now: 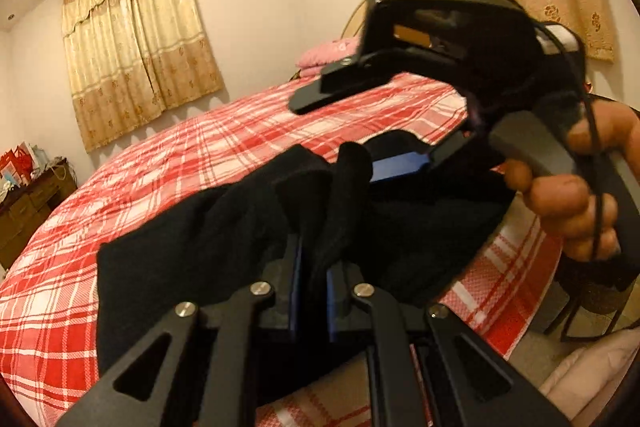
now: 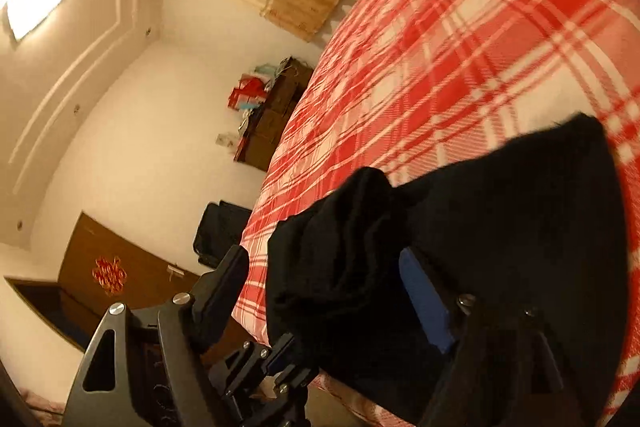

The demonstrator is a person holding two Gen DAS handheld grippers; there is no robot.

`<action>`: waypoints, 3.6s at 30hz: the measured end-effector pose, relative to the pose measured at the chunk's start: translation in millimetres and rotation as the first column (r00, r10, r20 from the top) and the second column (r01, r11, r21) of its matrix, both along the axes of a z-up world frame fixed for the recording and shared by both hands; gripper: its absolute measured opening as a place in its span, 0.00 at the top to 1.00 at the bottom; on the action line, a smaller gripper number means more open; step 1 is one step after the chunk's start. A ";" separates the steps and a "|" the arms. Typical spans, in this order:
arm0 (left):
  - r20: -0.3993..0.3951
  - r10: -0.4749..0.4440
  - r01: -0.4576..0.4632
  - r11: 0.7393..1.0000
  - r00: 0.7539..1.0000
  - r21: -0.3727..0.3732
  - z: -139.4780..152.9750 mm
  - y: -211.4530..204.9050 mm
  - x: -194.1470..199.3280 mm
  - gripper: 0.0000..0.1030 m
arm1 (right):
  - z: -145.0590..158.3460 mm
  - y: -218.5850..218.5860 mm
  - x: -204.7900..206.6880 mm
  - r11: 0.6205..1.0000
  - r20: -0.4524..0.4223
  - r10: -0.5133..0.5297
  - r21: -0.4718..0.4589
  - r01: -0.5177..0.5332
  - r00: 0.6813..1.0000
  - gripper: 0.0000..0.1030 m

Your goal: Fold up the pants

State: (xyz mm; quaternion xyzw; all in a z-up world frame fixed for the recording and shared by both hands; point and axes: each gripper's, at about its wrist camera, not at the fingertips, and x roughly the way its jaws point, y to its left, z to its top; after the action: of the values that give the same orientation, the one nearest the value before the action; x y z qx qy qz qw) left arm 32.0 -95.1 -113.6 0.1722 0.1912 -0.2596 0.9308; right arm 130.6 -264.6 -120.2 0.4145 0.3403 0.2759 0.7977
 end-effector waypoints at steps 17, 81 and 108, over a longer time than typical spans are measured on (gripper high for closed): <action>-0.058 -0.001 0.003 0.999 0.998 0.036 -1.6 6.4 -1.9 0.80 | -7.7 38.2 18.3 0.956 -0.048 0.054 -0.287 -0.066 0.997 0.76; -0.168 0.357 -0.346 0.933 0.919 0.096 -10.6 51.6 38.3 0.20 | 15.3 10.1 -83.4 0.606 0.064 0.100 -0.795 -0.009 0.993 0.72; -0.379 0.459 -0.501 0.865 0.804 -0.015 -5.8 50.4 147.4 0.02 | 11.5 -17.9 4.0 0.719 0.169 -0.205 -0.642 0.265 0.964 0.67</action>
State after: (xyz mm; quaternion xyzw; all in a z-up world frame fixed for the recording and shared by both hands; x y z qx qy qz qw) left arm 179.4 -44.7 -119.5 0.0138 0.3818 -0.0530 0.9226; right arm 134.6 -282.5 -108.7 0.1340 0.3258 0.0520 0.9344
